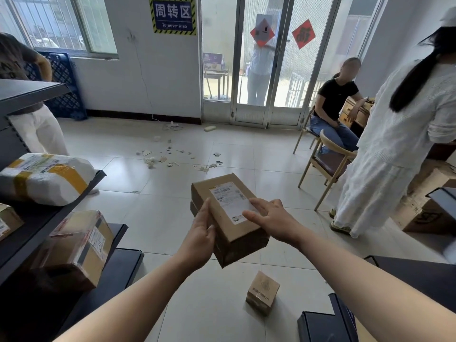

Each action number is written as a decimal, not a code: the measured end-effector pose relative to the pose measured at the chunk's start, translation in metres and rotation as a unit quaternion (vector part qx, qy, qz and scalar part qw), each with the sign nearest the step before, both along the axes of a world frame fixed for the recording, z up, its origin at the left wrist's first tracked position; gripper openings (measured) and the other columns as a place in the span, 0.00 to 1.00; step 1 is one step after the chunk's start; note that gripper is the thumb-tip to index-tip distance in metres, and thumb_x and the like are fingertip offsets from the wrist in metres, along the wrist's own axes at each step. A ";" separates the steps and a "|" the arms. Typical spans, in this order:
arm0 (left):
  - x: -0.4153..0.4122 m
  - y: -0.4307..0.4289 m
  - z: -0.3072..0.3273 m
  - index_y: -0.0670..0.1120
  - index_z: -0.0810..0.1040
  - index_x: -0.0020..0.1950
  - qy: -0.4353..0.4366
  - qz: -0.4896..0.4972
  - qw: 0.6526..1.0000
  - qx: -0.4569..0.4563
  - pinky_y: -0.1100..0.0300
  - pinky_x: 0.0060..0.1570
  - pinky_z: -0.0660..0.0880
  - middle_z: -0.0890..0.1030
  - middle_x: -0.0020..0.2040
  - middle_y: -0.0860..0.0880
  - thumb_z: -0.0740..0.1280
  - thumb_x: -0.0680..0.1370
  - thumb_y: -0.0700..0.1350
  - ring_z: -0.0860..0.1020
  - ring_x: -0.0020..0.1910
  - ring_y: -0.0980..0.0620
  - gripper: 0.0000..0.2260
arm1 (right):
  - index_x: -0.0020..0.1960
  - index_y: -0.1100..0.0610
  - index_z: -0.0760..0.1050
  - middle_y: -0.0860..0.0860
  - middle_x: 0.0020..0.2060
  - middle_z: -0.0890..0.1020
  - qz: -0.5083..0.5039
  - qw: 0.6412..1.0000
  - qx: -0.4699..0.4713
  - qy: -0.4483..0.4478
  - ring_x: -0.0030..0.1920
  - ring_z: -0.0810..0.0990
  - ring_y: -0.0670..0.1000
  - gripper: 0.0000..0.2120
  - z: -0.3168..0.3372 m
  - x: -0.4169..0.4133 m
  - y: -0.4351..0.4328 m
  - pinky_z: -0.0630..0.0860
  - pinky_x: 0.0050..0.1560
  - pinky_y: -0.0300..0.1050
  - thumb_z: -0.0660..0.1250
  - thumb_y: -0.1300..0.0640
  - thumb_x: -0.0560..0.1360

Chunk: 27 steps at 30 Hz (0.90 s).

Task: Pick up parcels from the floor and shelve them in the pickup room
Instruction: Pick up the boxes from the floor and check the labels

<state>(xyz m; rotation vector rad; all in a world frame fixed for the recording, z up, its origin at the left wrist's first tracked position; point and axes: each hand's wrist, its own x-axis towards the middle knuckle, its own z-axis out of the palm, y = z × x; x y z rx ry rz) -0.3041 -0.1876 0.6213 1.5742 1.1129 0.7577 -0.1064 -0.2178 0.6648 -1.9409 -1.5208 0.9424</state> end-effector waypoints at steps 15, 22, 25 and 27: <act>-0.019 0.009 -0.008 0.62 0.49 0.76 -0.060 -0.021 0.995 -0.081 0.47 0.64 0.73 0.62 0.74 0.55 0.62 0.79 0.48 0.74 0.65 0.49 0.31 | 0.70 0.45 0.67 0.49 0.63 0.73 0.013 0.999 0.030 0.027 0.57 0.76 0.51 0.25 -0.017 0.002 -0.003 0.74 0.61 0.53 0.66 0.49 0.75; -0.024 0.002 -0.005 0.58 0.57 0.75 -0.069 -0.031 0.993 -0.092 0.55 0.55 0.78 0.67 0.69 0.55 0.63 0.79 0.43 0.78 0.60 0.51 0.28 | 0.68 0.42 0.68 0.53 0.62 0.68 -0.008 0.993 0.027 0.113 0.56 0.74 0.50 0.21 -0.028 -0.002 -0.010 0.76 0.49 0.39 0.64 0.56 0.77; -0.029 0.001 -0.007 0.60 0.61 0.73 -0.085 -0.028 0.992 -0.088 0.53 0.56 0.78 0.68 0.70 0.55 0.66 0.77 0.41 0.77 0.61 0.51 0.28 | 0.69 0.43 0.66 0.50 0.63 0.68 -0.019 0.987 0.031 0.159 0.59 0.76 0.51 0.22 -0.031 -0.006 -0.017 0.77 0.57 0.48 0.63 0.58 0.77; -0.032 0.001 -0.008 0.63 0.64 0.70 -0.092 -0.032 0.991 -0.087 0.50 0.57 0.78 0.68 0.70 0.55 0.69 0.75 0.42 0.76 0.62 0.49 0.29 | 0.70 0.45 0.65 0.47 0.61 0.73 -0.021 0.980 0.037 0.195 0.57 0.78 0.50 0.23 -0.031 -0.011 -0.021 0.78 0.58 0.49 0.62 0.61 0.78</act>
